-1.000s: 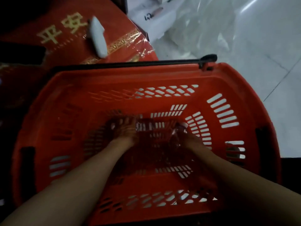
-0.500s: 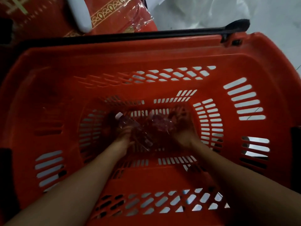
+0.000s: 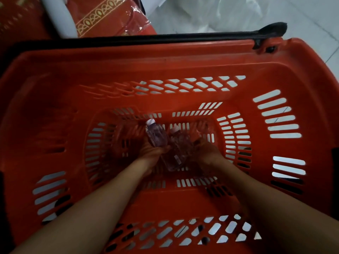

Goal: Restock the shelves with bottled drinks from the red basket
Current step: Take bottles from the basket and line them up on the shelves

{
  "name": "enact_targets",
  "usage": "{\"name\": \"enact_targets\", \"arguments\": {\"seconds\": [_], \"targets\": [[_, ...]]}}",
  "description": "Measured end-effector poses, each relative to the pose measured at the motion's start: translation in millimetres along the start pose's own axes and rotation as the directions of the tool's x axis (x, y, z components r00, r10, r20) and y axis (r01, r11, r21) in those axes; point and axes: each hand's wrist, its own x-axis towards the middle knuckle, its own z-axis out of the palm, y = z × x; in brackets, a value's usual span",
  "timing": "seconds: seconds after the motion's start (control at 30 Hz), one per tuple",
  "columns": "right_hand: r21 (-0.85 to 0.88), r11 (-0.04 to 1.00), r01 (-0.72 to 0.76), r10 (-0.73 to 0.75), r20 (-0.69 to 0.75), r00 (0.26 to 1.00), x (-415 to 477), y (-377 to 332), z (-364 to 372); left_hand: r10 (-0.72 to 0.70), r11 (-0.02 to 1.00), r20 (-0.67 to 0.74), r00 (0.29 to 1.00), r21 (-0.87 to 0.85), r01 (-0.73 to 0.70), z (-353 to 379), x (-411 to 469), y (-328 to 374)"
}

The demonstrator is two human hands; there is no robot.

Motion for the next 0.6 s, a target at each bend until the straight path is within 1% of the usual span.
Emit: {"name": "enact_targets", "arguments": {"seconds": [0.03, 0.1, 0.13, 0.17, 0.2, 0.27, 0.3, 0.37, 0.47, 0.53, 0.6], "targets": [[0.054, 0.999, 0.0, 0.0, 0.002, 1.0, -3.5, 0.4, -3.6, 0.018, 1.0, 0.006, 1.0, 0.016, -0.018, 1.5, 2.3, -2.2], [0.158, 0.987, -0.016, 0.016, 0.005, 1.0, -7.5, 7.2, -7.5, 0.073, 0.991, 0.015, 0.997, 0.114, -0.074, 3.3, 1.1, -1.8], [0.202, 0.979, -0.024, 0.024, 0.002, 1.0, -8.3, 9.3, -7.6, 0.081, 0.981, 0.02, 0.997, 0.175, -0.083, 3.0, 3.9, -3.7], [0.233, 0.972, -0.017, 0.025, -0.03, 0.999, -6.8, 10.7, -6.3, 0.072, 0.977, 0.031, 0.997, 0.197, -0.076, 3.3, 5.4, -3.2], [0.231, 0.973, -0.009, 0.032, -0.097, 0.995, -6.7, 9.4, -6.5, 0.049, 0.976, 0.04, 0.998, 0.21, -0.056, 4.0, 8.1, -3.1], [0.201, 0.978, 0.054, 0.005, -0.283, 0.959, -1.4, 7.1, -5.5, 0.044, 0.962, 0.052, 0.998, 0.267, -0.056, 10.1, 10.7, -0.6], [0.2, 0.975, 0.099, -0.03, -0.323, 0.946, 0.4, 7.5, -5.7, 0.044, 0.952, 0.064, 0.997, 0.301, -0.061, 15.4, 12.1, 0.7], [0.199, 0.973, 0.117, -0.051, -0.308, 0.95, 2.2, 11.3, -5.9, 0.02, 0.942, 0.081, 0.997, 0.333, -0.046, 27.2, 11.8, 2.6], [0.138, 0.99, 0.016, 0.021, -0.262, 0.965, 7.8, 25.4, -11.3, -0.008, 0.95, 0.11, 0.994, 0.311, -0.027, 38.4, 12.8, 1.3], [0.196, 0.981, 0.001, 0.037, -0.189, 0.981, 11.5, 31.0, -18.4, -0.019, 0.959, 0.12, 0.993, 0.284, -0.016, 42.4, 12.6, 2.8], [0.303, 0.953, -0.003, 0.042, -0.121, 0.992, 8.1, 31.6, -28.0, 0.002, 0.961, 0.137, 0.991, 0.275, -0.04, 45.7, 7.1, 10.4]]}}
